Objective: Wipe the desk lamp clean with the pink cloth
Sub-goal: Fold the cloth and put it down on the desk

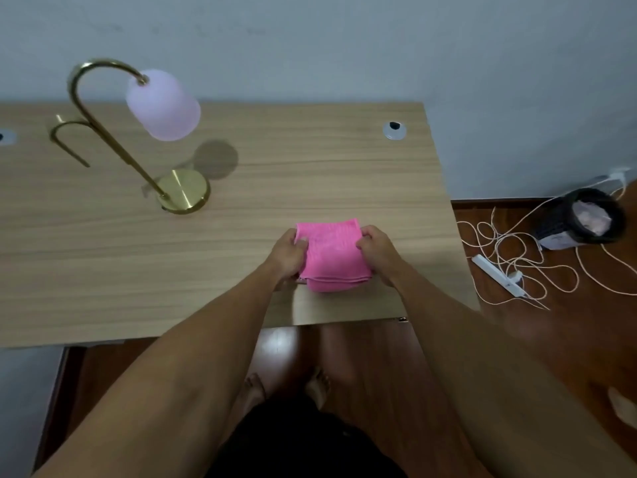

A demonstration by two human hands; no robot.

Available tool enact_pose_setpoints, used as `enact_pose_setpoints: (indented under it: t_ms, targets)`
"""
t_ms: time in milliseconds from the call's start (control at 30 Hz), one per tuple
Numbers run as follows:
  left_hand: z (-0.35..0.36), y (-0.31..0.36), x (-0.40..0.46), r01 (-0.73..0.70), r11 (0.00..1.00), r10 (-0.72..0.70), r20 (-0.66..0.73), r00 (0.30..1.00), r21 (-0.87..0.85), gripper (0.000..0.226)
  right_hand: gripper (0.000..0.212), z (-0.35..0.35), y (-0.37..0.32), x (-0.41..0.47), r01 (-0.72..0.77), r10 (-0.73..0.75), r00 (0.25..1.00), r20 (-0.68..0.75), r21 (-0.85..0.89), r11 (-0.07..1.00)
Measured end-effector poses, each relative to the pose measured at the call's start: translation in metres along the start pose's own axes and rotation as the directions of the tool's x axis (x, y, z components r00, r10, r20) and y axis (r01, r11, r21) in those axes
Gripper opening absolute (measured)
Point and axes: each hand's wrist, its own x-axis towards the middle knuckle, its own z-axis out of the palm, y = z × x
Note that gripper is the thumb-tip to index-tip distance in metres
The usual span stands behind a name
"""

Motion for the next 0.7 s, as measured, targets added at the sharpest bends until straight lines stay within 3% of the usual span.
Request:
enact_pose_setpoints:
  t_ms: [167, 333, 433, 500, 700]
  targets:
    - [0.013, -0.005, 0.001, -0.022, 0.998, 0.024, -0.025, 0.999, 0.052, 0.028, 0.026, -0.002, 0.018, 0.004, 0.044, -0.060, 0.995, -0.078, -0.192, 0.980]
    - [0.008, -0.006, -0.002, -0.015, 0.992, 0.017, -0.022, 1.000, 0.124, 0.037, 0.045, -0.002, 0.023, 0.001, 0.049, -0.099, 0.983, -0.152, -0.301, 0.952]
    - [-0.003, -0.002, -0.015, -0.019, 0.908, 0.060, -0.086, 0.995, 0.418, 0.041, 0.044, 0.000, 0.015, -0.004, 0.058, -0.128, 0.974, -0.185, -0.341, 0.938]
    - [-0.016, -0.002, -0.022, -0.024, 0.834, 0.122, -0.143, 0.982, 0.551, 0.042, 0.040, 0.004, 0.006, -0.006, 0.102, -0.165, 0.973, -0.161, -0.340, 0.935]
    - [-0.068, -0.004, -0.037, -0.006, 0.826, 0.161, -0.226, 0.961, 0.564, 0.029, 0.036, 0.032, -0.028, -0.013, 0.234, -0.255, 0.967, -0.022, -0.325, 0.916]
